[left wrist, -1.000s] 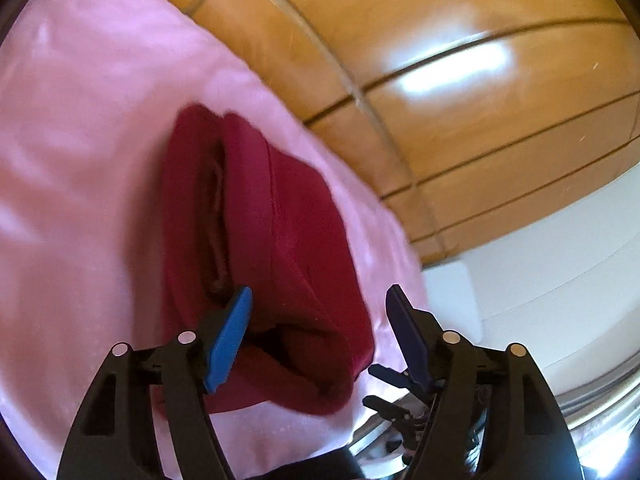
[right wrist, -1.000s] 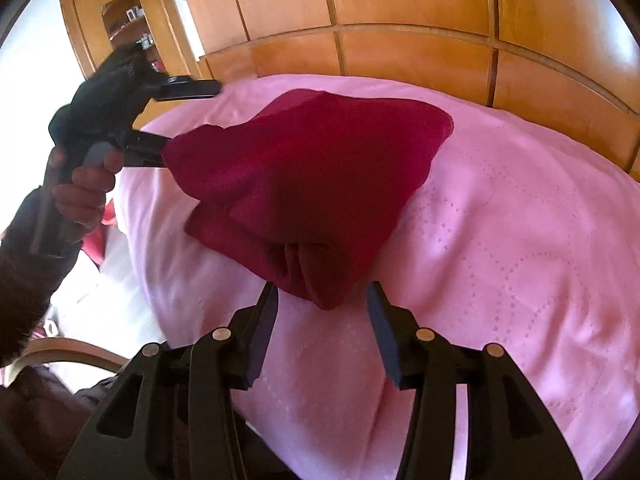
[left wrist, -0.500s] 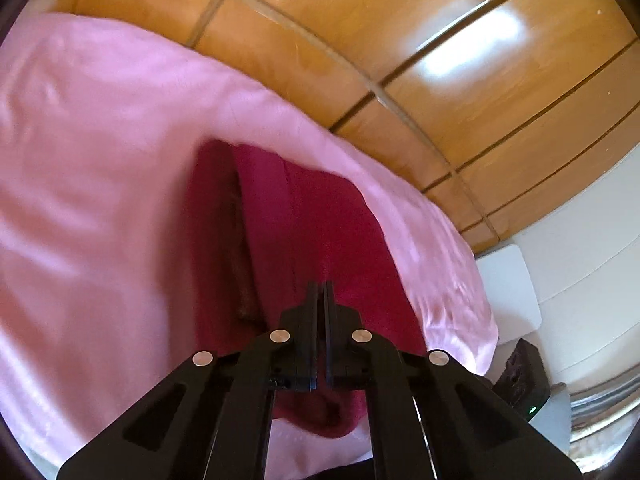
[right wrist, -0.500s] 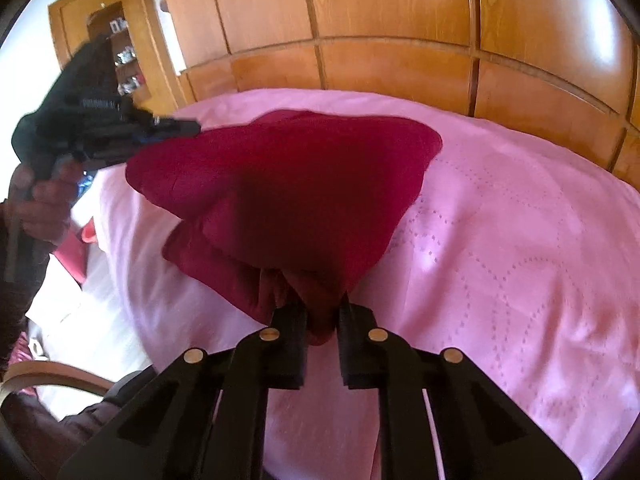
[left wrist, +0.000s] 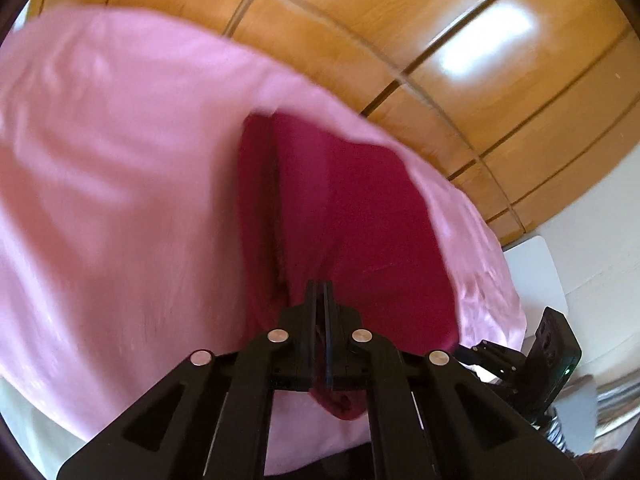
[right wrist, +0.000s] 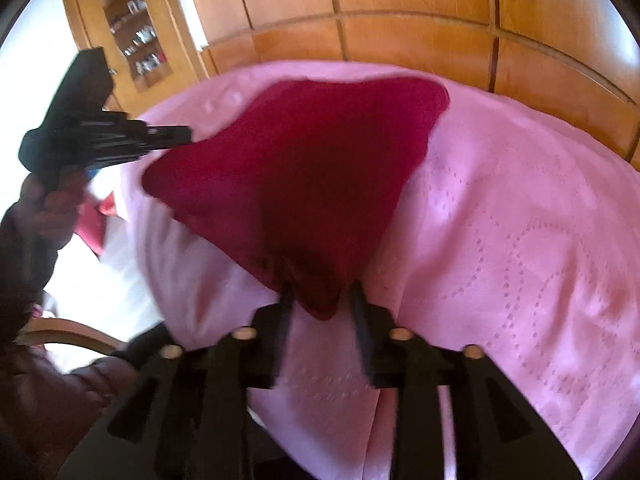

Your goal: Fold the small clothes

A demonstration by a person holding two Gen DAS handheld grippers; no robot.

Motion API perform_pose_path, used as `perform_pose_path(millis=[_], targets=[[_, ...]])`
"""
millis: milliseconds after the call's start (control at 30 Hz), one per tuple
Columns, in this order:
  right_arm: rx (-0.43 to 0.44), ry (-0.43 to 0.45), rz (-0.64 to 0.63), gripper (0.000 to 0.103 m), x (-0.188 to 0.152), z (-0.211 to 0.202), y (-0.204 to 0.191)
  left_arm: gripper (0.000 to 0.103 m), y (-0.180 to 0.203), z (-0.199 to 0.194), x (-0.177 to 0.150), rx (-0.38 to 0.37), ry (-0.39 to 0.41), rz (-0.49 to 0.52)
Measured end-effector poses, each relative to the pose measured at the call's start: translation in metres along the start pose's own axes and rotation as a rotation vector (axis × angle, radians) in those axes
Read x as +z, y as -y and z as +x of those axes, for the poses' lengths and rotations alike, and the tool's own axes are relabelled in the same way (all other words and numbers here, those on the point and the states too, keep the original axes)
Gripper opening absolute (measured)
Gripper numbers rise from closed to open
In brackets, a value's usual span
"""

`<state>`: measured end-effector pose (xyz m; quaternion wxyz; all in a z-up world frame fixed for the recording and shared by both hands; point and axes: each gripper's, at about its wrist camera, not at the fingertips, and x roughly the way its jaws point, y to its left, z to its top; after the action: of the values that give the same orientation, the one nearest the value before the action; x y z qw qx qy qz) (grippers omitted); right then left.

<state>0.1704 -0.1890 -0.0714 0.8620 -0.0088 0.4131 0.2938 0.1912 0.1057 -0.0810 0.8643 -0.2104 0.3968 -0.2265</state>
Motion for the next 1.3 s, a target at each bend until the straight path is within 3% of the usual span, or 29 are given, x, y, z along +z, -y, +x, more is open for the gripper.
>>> perform_pose_path(millis=[100, 233, 367, 500, 633, 733, 1000, 1133, 1300], targets=[[0.021, 0.055, 0.014, 0.043, 0.011, -0.026, 0.007, 0.001, 0.015, -0.011, 0.016, 0.032, 0.076, 0.063], [-0.016, 0.124, 0.055, 0.045, 0.037, -0.034, 0.019, 0.001, 0.031, -0.009, 0.032, 0.058, 0.135, 0.127], [-0.055, 0.146, 0.121, 0.046, 0.069, -0.009, 0.027, 0.001, 0.049, 0.012, 0.039, 0.094, 0.139, 0.212], [-0.052, 0.113, 0.138, 0.046, 0.084, 0.03, 0.02, 0.001, 0.057, 0.048, 0.031, 0.219, 0.091, 0.313], [-0.069, 0.087, 0.1, 0.048, 0.063, 0.054, 0.007, 0.001, 0.029, 0.075, 0.012, 0.292, 0.021, 0.301], [-0.069, 0.105, 0.106, 0.048, 0.053, 0.055, 0.009, 0.001, 0.019, 0.071, 0.002, 0.276, 0.044, 0.293], [-0.027, 0.075, 0.125, 0.05, 0.069, 0.039, 0.02, 0.001, 0.03, 0.061, -0.005, 0.314, 0.09, 0.328], [-0.014, 0.103, 0.144, 0.051, 0.088, 0.034, 0.028, 0.001, 0.032, 0.06, -0.007, 0.322, 0.092, 0.338], [-0.047, 0.106, 0.151, 0.051, 0.114, 0.043, 0.035, 0.001, 0.032, 0.059, -0.007, 0.328, 0.093, 0.342]])
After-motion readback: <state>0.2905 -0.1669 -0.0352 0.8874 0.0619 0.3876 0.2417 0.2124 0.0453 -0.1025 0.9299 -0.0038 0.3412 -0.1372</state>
